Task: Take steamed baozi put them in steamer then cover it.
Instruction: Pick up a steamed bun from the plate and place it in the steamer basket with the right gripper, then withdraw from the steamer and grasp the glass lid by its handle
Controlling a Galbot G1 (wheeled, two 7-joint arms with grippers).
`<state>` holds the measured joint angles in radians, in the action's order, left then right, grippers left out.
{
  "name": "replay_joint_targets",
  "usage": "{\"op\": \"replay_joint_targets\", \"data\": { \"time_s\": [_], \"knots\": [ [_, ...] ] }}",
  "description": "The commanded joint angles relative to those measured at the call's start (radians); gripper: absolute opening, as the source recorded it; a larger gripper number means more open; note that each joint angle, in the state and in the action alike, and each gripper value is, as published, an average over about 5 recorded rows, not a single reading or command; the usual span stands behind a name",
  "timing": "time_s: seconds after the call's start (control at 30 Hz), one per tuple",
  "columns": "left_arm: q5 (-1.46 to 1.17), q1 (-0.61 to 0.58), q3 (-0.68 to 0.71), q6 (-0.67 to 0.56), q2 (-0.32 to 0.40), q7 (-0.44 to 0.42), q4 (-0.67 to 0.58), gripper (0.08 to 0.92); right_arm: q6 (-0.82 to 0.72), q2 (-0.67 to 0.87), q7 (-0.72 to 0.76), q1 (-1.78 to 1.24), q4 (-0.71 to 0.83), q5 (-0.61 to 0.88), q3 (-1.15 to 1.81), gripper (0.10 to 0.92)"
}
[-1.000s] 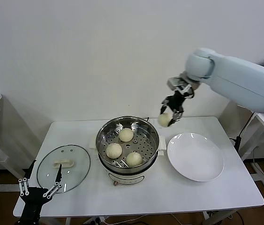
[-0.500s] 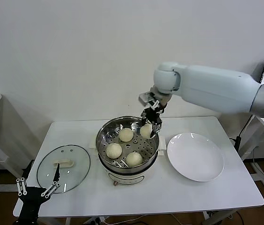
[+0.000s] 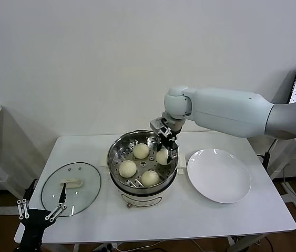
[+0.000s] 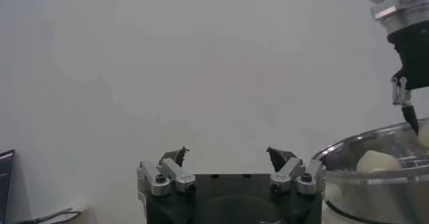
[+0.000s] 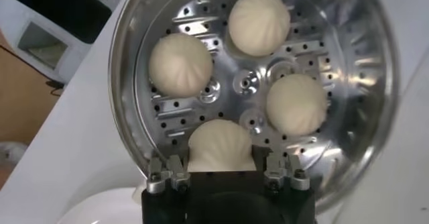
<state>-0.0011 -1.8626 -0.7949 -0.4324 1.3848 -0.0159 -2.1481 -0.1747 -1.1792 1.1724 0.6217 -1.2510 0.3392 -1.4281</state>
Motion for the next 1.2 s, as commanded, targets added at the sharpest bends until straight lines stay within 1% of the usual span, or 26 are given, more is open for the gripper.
{"op": "replay_joint_targets", "data": {
  "time_s": [0.03, 0.33, 0.57, 0.77, 1.0, 1.07, 1.1, 1.17, 1.2],
  "knots": [
    [-0.001, -0.002, 0.000, 0.000, 0.000, 0.000, -0.002, 0.823, -0.004, -0.012, -0.012, -0.025, 0.008, -0.021, -0.007, 0.640],
    [-0.001, -0.001, -0.002, 0.000, 0.000, 0.003, -0.004, 0.823, -0.005, -0.018, -0.042, -0.047, 0.028, -0.037, 0.000, 0.678],
    [-0.001, 0.000, -0.004, 0.000, 0.000, 0.008, -0.002, 0.823, -0.005, -0.013, -0.052, -0.047, 0.022, -0.030, 0.013, 0.753],
    [0.000, 0.002, -0.007, 0.002, 0.000, 0.008, -0.004, 0.823, -0.005, 0.013, -0.048, -0.030, -0.014, -0.017, 0.033, 0.815],
    [0.002, 0.003, -0.011, 0.008, -0.002, 0.010, -0.015, 0.823, -0.006, 0.076, -0.059, -0.026, -0.066, 0.031, 0.119, 0.823],
    [0.005, 0.004, -0.016, 0.010, -0.004, 0.011, -0.016, 0.823, -0.001, 0.108, -0.094, -0.041, -0.082, 0.073, 0.189, 0.823],
    [0.008, 0.006, -0.020, 0.010, -0.005, 0.013, -0.016, 0.823, 0.011, 0.129, -0.134, -0.053, -0.092, 0.101, 0.230, 0.823],
    [0.017, 0.011, -0.029, 0.011, -0.008, 0.016, -0.016, 0.823, 0.052, 0.171, -0.258, -0.079, -0.115, 0.151, 0.295, 0.823],
    [0.025, 0.016, -0.033, 0.012, -0.009, 0.018, -0.016, 0.823, 0.078, 0.194, -0.358, -0.099, -0.130, 0.176, 0.326, 0.823]
  ]
}}
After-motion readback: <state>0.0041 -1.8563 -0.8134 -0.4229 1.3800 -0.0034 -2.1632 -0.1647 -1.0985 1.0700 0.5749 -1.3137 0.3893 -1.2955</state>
